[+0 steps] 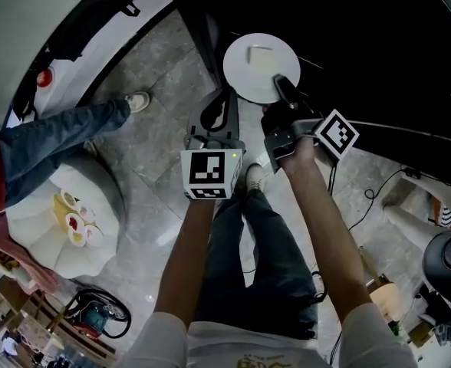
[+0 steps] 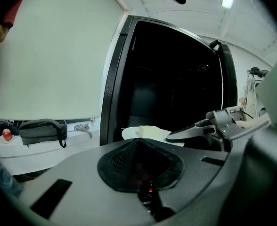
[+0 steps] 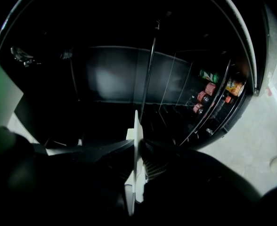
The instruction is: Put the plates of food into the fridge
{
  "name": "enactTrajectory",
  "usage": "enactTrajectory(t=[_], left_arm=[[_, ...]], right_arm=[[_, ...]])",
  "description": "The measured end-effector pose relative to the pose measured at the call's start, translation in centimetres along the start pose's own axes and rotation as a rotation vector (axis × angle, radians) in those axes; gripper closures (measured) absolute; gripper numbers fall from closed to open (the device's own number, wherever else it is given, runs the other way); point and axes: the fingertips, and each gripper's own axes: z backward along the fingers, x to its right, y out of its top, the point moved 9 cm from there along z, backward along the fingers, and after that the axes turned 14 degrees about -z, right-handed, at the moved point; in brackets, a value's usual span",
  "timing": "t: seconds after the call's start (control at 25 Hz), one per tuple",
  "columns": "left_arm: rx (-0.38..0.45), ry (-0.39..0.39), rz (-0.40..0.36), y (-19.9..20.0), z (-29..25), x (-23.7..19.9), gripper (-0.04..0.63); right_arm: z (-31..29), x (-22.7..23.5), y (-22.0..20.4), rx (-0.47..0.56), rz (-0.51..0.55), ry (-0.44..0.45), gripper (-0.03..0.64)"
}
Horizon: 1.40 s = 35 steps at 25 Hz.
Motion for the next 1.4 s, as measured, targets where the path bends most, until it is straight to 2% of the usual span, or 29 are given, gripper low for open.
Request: enactTrajectory(t=[0.36,0.6,0.84,1.08,1.4], left_arm=[[-0.015,-0.009,0.033,-0.7,1.1,1.2,0.595],[0.003,0.003,0.058,-0.9,1.1,1.2,0.595],[0.066,-0.032,0.053,-0.4,0.5,1.4,0.595],[0.049,-0.036,0.042,-1.1,-1.6,0.7,0.595],[0.053,-0.064,0.034,-0.7,-2.0,1.0,0.595]], right_arm=[[-0.2,-0.6,-0.1,-0.009,0.001,0.017,0.591],[-0.5,-0.9,0.0,-0.005,0.005,0.031,0.591],[-0.3,-1.0,-0.2,-0.012,0.007,0.046,0.591],[-2.2,-0.9,1.0,-0.019,0.013,0.045,0.591],[-2.5,-0.8,1.5,-0.009,0.013,0.053,0.591]])
